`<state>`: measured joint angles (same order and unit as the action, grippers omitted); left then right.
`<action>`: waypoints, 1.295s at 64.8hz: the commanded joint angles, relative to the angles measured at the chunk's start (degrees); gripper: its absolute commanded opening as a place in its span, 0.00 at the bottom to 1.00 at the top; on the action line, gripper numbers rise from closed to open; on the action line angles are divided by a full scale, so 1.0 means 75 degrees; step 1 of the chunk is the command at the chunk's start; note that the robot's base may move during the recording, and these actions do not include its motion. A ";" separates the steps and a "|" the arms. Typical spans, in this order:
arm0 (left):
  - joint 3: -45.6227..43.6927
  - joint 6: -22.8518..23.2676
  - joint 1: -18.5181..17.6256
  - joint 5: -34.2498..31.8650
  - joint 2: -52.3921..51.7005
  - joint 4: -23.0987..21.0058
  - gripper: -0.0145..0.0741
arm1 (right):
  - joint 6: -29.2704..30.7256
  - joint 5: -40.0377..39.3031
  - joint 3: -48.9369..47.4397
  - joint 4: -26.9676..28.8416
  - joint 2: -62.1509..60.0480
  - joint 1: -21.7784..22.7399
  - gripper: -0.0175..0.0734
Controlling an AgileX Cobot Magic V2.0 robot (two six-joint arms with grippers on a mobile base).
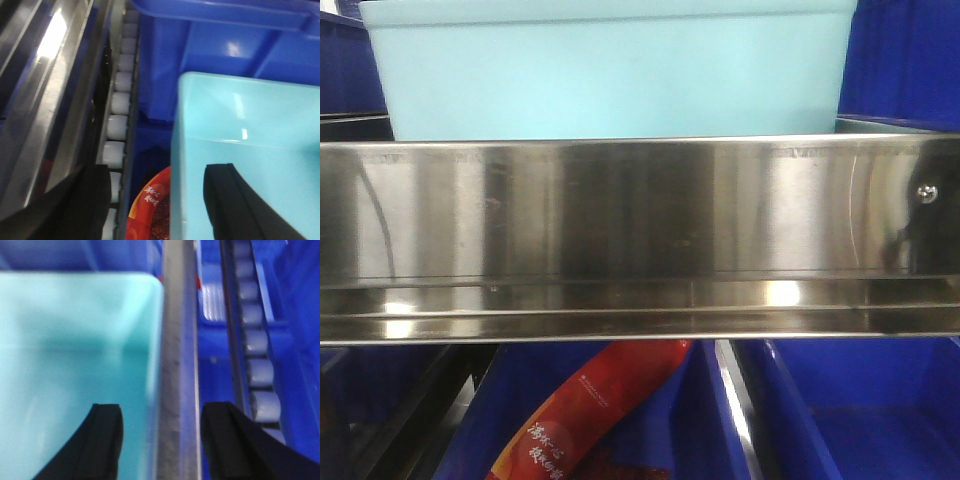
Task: Fetch blue bin and place on conveyor start
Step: 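Close both grippers on the light-blue bin's opposite side walls, then lift the light-blue bin with both grippers and pull it off the shelf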
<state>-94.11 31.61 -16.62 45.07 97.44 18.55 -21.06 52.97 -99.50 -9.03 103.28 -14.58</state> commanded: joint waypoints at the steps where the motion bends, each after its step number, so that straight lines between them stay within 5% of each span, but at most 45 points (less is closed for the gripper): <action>1: 0.0035 0.0074 0.0027 0.0093 0.0129 0.0033 0.53 | -0.0032 0.0138 -0.0056 -0.0030 0.0130 0.0032 0.47; 34: 0.0319 0.0060 -0.0085 0.0414 0.0541 -0.0170 0.48 | -0.0032 0.0174 -0.0056 -0.0009 0.0301 -0.0054 0.47; 46: 0.0319 0.0060 -0.0099 0.0357 0.0541 -0.0206 0.48 | -0.0032 0.0227 -0.0056 -0.0009 0.0347 -0.0054 0.35; 56: 0.0319 0.0060 -0.0099 0.0374 0.0510 -0.0251 0.32 | -0.0032 0.0231 -0.0056 -0.0009 0.0347 -0.0054 0.12; 60: 0.0319 0.0060 -0.0149 0.0396 0.0471 -0.0251 0.19 | -0.0032 0.0244 -0.0056 -0.0110 0.0347 -0.0054 0.00; 64: 0.0237 0.0060 -0.0188 0.0494 0.0439 -0.0251 0.04 | -0.0032 0.0244 -0.0056 -0.0123 0.0312 -0.0054 0.02; 84: -0.0006 0.0074 -0.0670 0.0553 -0.0124 -0.0251 0.04 | -0.0127 0.0293 -0.0056 -0.0472 -0.0429 -0.0054 0.01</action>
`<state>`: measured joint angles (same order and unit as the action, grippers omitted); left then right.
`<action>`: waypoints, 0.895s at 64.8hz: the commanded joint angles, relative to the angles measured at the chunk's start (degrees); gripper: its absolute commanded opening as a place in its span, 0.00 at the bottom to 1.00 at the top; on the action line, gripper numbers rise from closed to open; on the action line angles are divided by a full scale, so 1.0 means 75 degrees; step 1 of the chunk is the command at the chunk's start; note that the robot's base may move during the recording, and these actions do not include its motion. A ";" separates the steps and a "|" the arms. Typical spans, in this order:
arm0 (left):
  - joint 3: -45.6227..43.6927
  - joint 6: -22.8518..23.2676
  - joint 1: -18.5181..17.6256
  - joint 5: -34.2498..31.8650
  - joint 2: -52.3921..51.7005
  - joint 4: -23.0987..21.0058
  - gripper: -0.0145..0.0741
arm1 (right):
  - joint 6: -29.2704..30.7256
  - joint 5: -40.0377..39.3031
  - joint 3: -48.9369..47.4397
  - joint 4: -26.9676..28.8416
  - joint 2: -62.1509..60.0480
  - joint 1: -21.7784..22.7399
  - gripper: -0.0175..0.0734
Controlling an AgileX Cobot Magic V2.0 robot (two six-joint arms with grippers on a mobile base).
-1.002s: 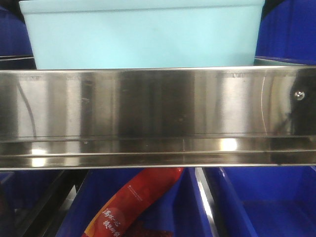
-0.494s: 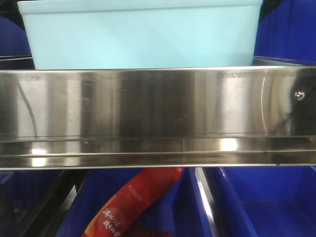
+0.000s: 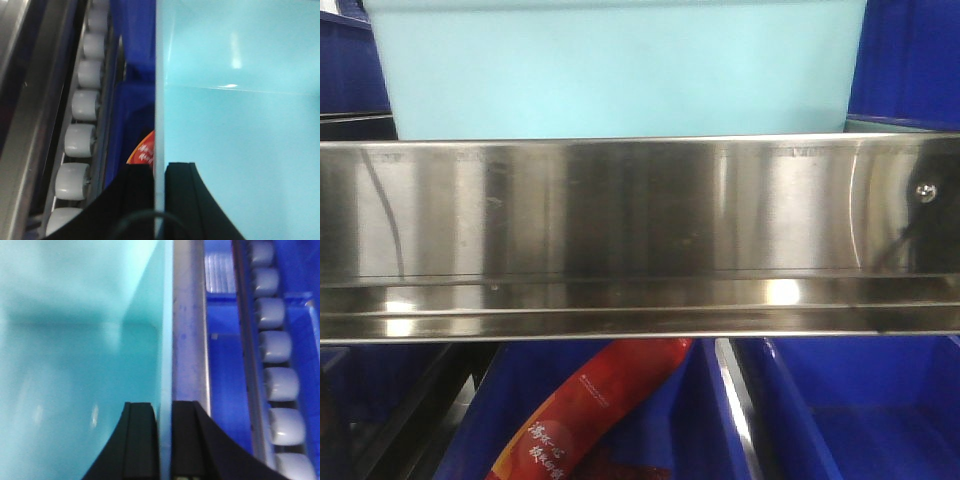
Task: Fetch blue bin and place on conveyor start
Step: 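Lift the light-blue bin with both grippers and pull it off the shelf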
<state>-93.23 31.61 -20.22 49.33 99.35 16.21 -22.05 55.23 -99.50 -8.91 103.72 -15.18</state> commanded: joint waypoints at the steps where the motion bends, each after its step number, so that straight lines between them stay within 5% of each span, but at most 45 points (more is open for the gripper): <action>1: -0.0124 0.0075 -0.0214 0.0022 -0.0415 0.0061 0.04 | 0.0006 0.0005 -0.0056 -0.0488 -0.0529 0.0027 0.01; 27: 0.0185 0.0592 -0.0404 0.0264 -0.1585 0.0294 0.04 | -0.0337 0.0193 0.0093 -0.0764 -0.1575 -0.0146 0.01; 39: 0.1595 0.1712 -0.0886 -0.0342 -0.2638 0.1476 0.04 | -0.0813 -0.0486 0.1318 -0.0946 -0.2514 -0.0272 0.01; 48: 0.2221 0.2462 -0.1542 -0.0382 -0.3213 0.2786 0.04 | -0.1281 -0.0728 0.2171 -0.1988 -0.3364 -0.0699 0.02; 58: 0.2186 0.2559 -0.1936 -0.0249 -0.3339 0.2985 0.04 | -0.1610 -0.0729 0.2511 -0.2365 -0.3824 -0.1068 0.02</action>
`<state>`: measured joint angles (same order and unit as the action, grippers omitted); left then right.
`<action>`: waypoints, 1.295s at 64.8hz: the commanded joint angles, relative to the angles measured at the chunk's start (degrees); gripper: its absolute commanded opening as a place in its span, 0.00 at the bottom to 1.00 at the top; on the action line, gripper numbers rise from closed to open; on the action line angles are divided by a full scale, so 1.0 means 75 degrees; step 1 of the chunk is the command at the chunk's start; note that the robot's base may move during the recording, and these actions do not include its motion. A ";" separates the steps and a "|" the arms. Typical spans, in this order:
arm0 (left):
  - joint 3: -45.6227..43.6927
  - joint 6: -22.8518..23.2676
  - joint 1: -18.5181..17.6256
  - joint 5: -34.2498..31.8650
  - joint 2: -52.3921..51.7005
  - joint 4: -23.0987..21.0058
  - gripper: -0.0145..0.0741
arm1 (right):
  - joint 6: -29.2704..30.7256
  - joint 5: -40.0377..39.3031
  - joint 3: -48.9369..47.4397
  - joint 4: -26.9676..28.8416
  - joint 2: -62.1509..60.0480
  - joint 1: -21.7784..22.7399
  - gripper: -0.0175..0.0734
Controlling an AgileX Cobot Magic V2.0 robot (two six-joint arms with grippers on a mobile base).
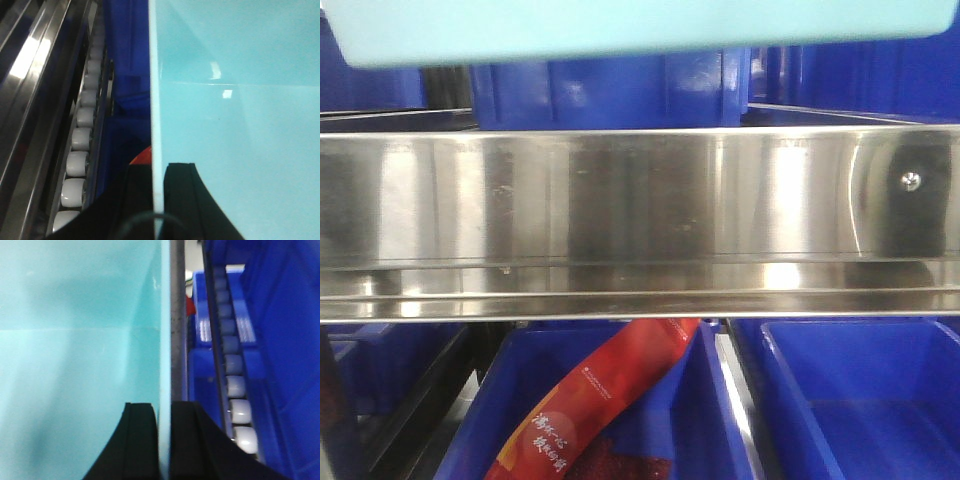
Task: Fetch blue bin and place on conveyor start
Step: 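Lift the light-blue bin with both grippers and pull it off the shelf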
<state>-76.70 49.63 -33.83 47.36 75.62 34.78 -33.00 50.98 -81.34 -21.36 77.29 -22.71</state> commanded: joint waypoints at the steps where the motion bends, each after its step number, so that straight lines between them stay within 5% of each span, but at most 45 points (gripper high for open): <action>1: -0.0019 0.0188 -0.0121 0.0014 -0.0175 0.0509 0.04 | -0.0150 -0.0162 0.0089 -0.0706 -0.0321 -0.0065 0.02; 57: -0.0399 0.0257 -0.0003 0.0121 -0.0510 0.0491 0.04 | -0.0150 -0.0991 0.0103 -0.0720 -0.0336 -0.0065 0.01; 84: -0.0399 0.0257 -0.0003 0.0121 -0.0510 0.0491 0.04 | -0.0150 -0.2202 0.0103 -0.0720 -0.0336 -0.0065 0.01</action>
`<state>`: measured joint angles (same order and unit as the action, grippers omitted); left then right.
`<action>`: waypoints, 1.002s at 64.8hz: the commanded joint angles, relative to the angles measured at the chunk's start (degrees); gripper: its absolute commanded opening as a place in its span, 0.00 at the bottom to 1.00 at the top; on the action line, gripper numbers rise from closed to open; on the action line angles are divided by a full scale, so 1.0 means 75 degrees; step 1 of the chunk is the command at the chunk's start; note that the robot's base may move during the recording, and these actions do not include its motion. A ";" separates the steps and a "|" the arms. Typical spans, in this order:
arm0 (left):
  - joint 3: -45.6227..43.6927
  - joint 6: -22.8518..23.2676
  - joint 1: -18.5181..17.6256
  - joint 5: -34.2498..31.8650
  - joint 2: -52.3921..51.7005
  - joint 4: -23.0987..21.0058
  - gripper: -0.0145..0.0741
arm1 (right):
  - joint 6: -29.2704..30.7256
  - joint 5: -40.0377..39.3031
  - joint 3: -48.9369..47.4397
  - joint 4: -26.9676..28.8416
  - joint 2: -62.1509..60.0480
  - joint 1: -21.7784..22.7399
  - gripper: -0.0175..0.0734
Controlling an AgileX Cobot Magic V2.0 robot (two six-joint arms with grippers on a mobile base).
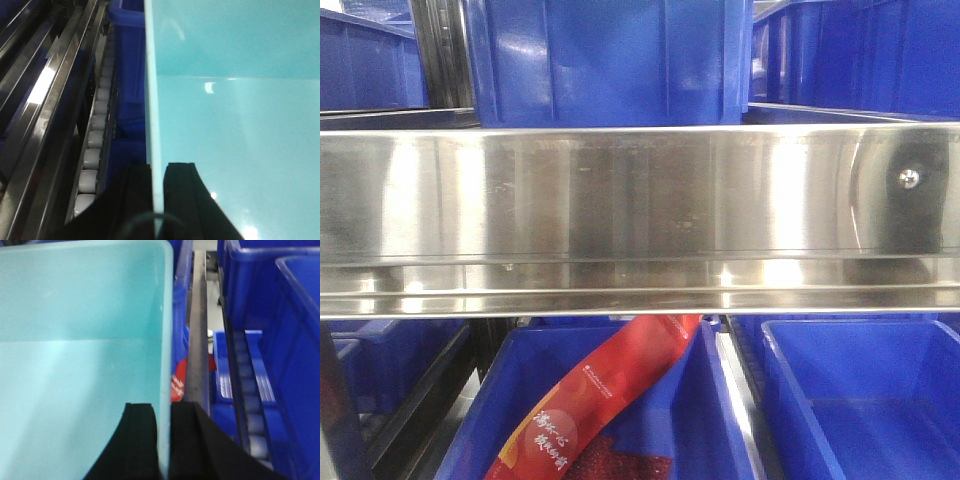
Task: Fetch blue bin and place on conveyor start
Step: 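Lift the light-blue bin with both grippers and pull it off the shelf, then hold the bin with both grippers while the base backs away from the rack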
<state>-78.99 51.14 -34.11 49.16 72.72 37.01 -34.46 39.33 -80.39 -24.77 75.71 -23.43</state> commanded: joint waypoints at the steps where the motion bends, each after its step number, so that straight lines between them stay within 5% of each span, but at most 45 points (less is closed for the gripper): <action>1: -0.0093 0.0057 0.0034 -0.0120 -0.0123 0.0195 0.04 | 0.0044 -0.0699 -0.0024 -0.0264 -0.0125 0.0033 0.01; 65: -0.0093 0.0057 0.0034 -0.0121 -0.0123 0.0342 0.04 | 0.0044 -0.3108 -0.0024 -0.0264 -0.0125 0.0033 0.01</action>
<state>-79.22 51.74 -33.66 50.67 72.26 39.08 -34.10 22.79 -80.18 -27.22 75.71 -22.84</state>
